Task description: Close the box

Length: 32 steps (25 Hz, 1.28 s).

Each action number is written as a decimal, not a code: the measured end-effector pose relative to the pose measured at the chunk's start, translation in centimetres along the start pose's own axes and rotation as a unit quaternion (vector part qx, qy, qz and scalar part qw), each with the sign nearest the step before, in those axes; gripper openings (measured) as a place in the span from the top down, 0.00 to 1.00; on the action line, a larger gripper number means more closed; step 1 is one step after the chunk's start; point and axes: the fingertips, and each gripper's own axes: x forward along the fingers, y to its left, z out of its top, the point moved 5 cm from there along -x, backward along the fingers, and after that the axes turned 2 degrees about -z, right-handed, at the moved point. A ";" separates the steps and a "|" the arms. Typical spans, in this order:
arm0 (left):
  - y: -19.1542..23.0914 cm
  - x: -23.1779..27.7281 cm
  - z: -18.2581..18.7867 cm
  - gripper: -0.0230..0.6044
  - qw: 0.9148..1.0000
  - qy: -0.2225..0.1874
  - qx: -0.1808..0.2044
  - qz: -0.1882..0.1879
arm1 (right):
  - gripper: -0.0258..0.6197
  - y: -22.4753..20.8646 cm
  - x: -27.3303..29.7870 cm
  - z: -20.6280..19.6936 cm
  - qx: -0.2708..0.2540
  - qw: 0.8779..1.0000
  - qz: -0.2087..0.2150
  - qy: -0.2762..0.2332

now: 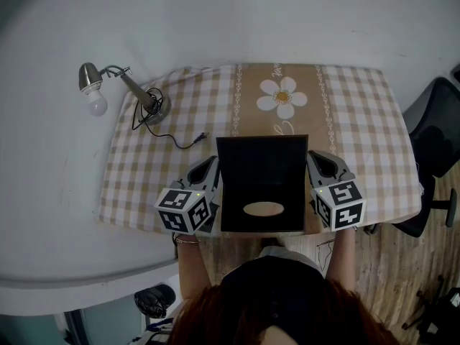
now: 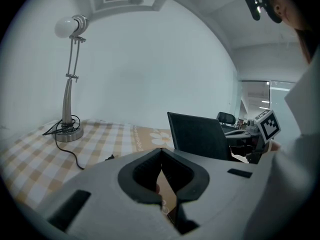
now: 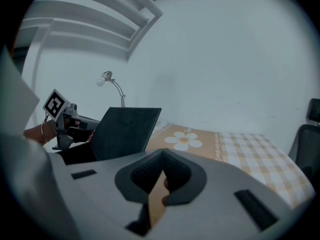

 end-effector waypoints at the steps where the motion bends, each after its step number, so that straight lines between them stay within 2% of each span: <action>1: -0.1 -0.1 0.1 0.92 1.000 -0.001 0.001 0.001 | 0.93 0.0 -0.2 0.1 0.001 1.000 -0.001 -0.002; 32: -1.8 -3.0 -0.4 0.92 1.000 -0.020 0.010 0.020 | 0.93 1.8 -3.7 -0.1 0.016 0.999 -0.038 -0.027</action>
